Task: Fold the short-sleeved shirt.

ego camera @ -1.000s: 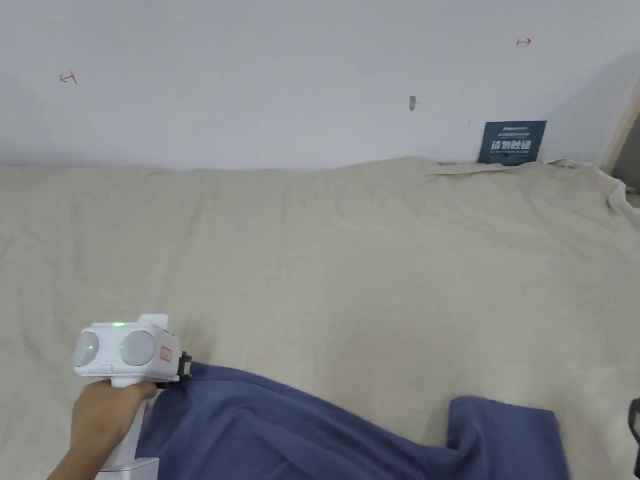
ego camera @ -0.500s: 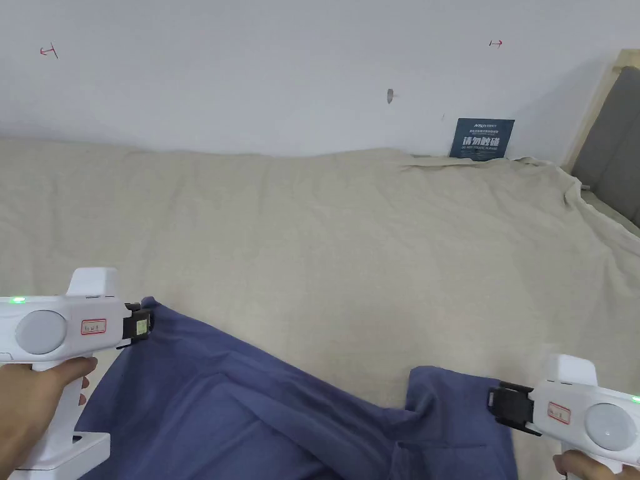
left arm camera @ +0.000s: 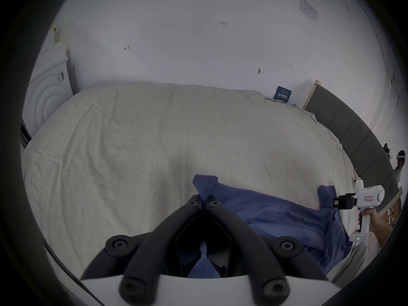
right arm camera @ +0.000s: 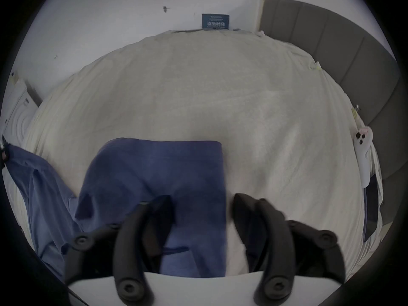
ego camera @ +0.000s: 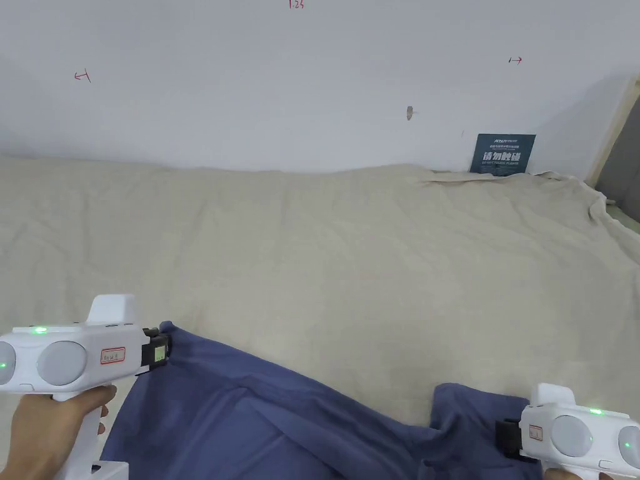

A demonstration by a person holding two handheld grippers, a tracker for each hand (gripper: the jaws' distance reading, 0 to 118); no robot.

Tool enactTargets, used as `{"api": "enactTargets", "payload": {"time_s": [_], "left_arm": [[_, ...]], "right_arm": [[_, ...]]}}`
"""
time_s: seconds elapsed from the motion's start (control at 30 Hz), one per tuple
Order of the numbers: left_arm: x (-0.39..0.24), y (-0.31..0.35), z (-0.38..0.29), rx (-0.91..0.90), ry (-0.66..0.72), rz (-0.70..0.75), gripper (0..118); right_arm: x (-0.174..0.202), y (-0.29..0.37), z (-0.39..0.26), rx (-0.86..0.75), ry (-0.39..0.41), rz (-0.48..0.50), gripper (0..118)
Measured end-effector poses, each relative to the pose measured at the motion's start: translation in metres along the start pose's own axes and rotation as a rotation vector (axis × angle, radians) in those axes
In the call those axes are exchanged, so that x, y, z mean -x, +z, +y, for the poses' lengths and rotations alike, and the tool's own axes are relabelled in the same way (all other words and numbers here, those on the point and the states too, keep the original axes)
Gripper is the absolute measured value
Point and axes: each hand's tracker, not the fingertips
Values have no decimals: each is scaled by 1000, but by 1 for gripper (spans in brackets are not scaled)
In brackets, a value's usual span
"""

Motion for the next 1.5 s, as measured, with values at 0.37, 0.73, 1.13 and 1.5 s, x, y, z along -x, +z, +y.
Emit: {"api": "enactTargets", "payload": {"time_s": [0.37,0.73,1.13,1.5], "left_arm": [[2,18,-3,-16,26,18,0],[13,92,21,-174,90,51,0],[-4,169,134,-369,15,88,0],[-32,237,237,-553,-62,123,0]], "right_arm": [[9,78,-2,-146,50,112,1],[-12,223,42,-488,15,229,1],[-19,328,155,-774,-23,265,1],[-13,418,253,-1037,-47,246,1]]}}
